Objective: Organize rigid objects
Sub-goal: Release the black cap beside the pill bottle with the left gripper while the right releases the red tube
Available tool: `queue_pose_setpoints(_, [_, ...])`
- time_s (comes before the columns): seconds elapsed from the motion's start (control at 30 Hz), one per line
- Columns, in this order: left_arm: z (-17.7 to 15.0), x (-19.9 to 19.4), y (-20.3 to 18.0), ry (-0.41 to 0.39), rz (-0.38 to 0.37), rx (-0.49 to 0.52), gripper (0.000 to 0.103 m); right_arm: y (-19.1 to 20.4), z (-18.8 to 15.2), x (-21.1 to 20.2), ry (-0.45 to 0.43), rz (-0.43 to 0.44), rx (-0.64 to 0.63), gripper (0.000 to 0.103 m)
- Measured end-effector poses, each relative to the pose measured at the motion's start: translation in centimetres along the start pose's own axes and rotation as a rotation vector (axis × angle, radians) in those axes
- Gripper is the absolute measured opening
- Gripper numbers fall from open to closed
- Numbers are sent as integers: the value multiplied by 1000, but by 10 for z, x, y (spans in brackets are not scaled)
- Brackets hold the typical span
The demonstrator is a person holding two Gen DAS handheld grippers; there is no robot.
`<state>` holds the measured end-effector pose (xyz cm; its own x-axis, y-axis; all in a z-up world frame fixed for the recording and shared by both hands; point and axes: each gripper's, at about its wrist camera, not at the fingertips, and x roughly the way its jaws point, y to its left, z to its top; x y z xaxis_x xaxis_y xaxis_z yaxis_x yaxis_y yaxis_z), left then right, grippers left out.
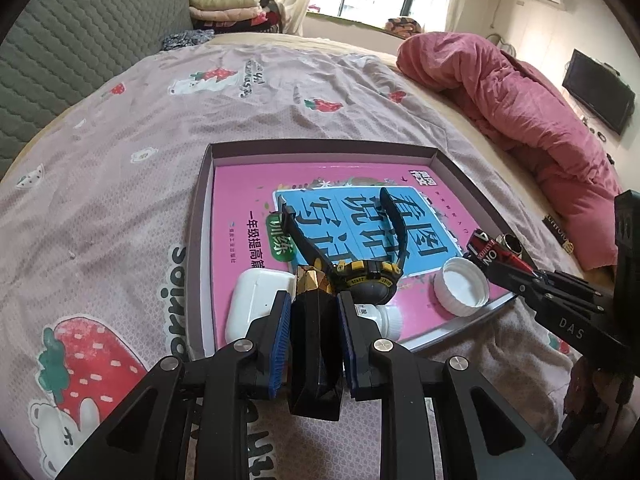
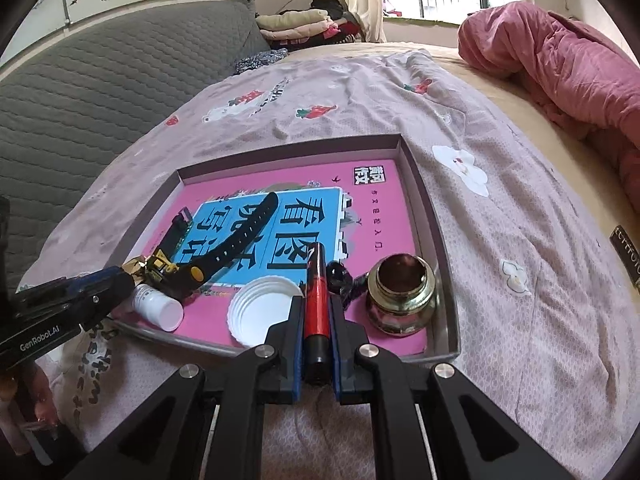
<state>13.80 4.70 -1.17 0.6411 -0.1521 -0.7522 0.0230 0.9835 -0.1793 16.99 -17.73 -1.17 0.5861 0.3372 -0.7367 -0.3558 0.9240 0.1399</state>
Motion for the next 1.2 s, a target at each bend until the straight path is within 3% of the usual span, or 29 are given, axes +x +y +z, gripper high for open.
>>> queue_pose_setpoints(0.9, [1,6,-6,-7,40,30,26,0,-3,-3,0,7,2,12])
queue_pose_setpoints(1.0, [2,5,-7,-12,44,35,36,-1,-2,-5,-13,14,8,13])
queue_pose_setpoints(1.07, [2,5,-8,-16,44,40,45,-1,-1,-7,-21,13,7,19])
queue_pose_setpoints(1.2, [3,4,-9,-17,49,45,45,0,-1,-9,-30,13,-2,33])
